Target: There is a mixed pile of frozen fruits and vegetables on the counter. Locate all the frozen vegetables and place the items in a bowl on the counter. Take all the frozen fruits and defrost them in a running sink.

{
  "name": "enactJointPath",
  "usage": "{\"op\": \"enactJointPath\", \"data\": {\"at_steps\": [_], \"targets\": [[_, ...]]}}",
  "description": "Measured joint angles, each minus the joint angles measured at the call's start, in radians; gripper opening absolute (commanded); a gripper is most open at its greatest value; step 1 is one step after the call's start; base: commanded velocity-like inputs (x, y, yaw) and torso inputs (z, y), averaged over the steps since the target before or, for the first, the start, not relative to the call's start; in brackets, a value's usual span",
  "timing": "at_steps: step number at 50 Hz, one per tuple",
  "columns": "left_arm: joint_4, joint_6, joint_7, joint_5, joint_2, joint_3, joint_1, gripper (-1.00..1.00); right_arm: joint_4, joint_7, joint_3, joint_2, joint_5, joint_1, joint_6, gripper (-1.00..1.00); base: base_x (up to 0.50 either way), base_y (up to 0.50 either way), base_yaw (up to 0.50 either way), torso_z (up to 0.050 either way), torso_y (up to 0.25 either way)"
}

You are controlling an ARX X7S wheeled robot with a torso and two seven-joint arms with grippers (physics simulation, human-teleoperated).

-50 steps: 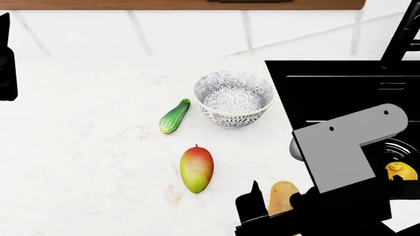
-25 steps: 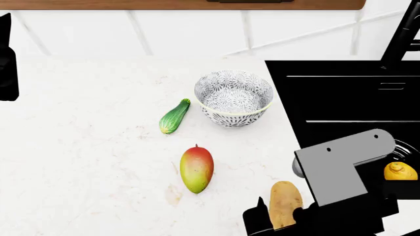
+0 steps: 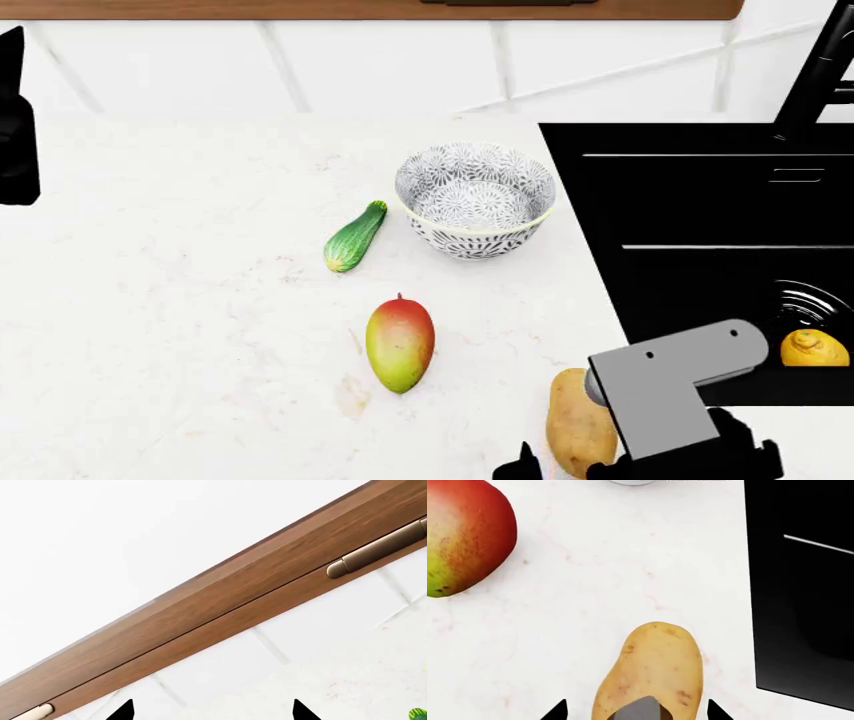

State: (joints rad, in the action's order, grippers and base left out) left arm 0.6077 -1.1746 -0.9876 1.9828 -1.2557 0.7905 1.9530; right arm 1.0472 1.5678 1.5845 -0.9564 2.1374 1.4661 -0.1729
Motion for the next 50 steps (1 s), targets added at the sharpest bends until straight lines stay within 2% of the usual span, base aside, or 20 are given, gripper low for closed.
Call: {"op": "enactJointPath", "data": {"at_steps": [5,6,14,21,28,39,50], "targets": [[0.000,-0.001,0.000,-0.001,0.001,-0.001,-0.001,1.00,0.000,-0.004,0.002,0.000,-0.026,-0.015,0.008,1.00,0.00,0.00,0.00,0.000,0.000],[0.000,-0.001,0.000,-0.001,0.001,-0.001,-0.001,1.00,0.000,-0.005,0.006,0.001,-0.030,-0.015,0.010,-1.00,0.00,0.00,0.00,0.000,0.000],[0.001,-0.001,-0.001,-0.001,0.000,-0.004,-0.003,1.00,0.000,-0.002,0.037,0.001,-0.055,-0.007,0.024,-1.00,0.00,0.00,0.00,0.000,0.000],[0.002,0.001,-0.001,-0.001,-0.002,-0.006,-0.006,1.00,0.000,0.000,0.004,-0.018,-0.031,-0.002,0.002,-1.00,0.00,0.00,0.00,0.000,0.000],[0.000,0.006,-0.005,-0.003,0.006,-0.006,-0.010,1.00,0.000,0.002,-0.107,-0.059,0.158,0.219,-0.042,-1.00,0.00,0.00,0.00,0.000,0.000],[-0.006,0.009,-0.013,0.004,0.015,-0.006,-0.009,1.00,-0.009,-0.003,-0.173,-0.079,0.376,0.550,-0.050,-1.00,0.00,0.00,0.00,0.000,0.000],[-0.050,0.017,-0.034,0.019,0.075,0.007,0.001,1.00,-0.057,-0.037,-0.221,-0.092,0.476,0.722,-0.084,-1.00,0.00,0.00,0.00,0.000,0.000]]}}
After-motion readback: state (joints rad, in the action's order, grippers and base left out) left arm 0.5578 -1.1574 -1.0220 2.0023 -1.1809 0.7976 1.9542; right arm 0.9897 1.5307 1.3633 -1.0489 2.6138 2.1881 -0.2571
